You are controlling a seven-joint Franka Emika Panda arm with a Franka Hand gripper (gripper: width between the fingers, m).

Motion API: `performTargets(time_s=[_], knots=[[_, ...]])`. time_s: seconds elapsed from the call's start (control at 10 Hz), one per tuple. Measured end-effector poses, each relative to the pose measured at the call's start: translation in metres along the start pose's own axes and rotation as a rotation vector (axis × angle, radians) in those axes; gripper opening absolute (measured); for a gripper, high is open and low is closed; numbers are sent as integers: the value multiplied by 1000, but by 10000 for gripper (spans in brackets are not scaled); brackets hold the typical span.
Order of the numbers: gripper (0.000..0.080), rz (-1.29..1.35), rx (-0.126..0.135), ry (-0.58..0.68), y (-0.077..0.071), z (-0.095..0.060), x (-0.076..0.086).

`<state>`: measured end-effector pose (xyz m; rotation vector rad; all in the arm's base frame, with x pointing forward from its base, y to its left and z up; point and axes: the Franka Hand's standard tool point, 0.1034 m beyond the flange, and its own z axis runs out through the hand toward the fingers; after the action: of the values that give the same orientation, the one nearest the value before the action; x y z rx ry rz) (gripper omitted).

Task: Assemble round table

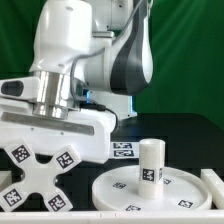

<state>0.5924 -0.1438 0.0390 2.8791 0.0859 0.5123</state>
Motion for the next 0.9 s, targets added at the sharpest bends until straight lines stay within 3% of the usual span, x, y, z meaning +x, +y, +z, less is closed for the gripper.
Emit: performTargets(time_s=[0.2, 0.5, 0.7, 0.8, 0.9], knots=[[217, -4, -20, 29, 0, 3, 0], [217, -4, -20, 29, 0, 3, 1], [542, -4, -20, 29, 0, 3, 1], [542, 0, -16, 18, 1, 3, -3], [627, 19, 5, -22, 5, 1, -14]])
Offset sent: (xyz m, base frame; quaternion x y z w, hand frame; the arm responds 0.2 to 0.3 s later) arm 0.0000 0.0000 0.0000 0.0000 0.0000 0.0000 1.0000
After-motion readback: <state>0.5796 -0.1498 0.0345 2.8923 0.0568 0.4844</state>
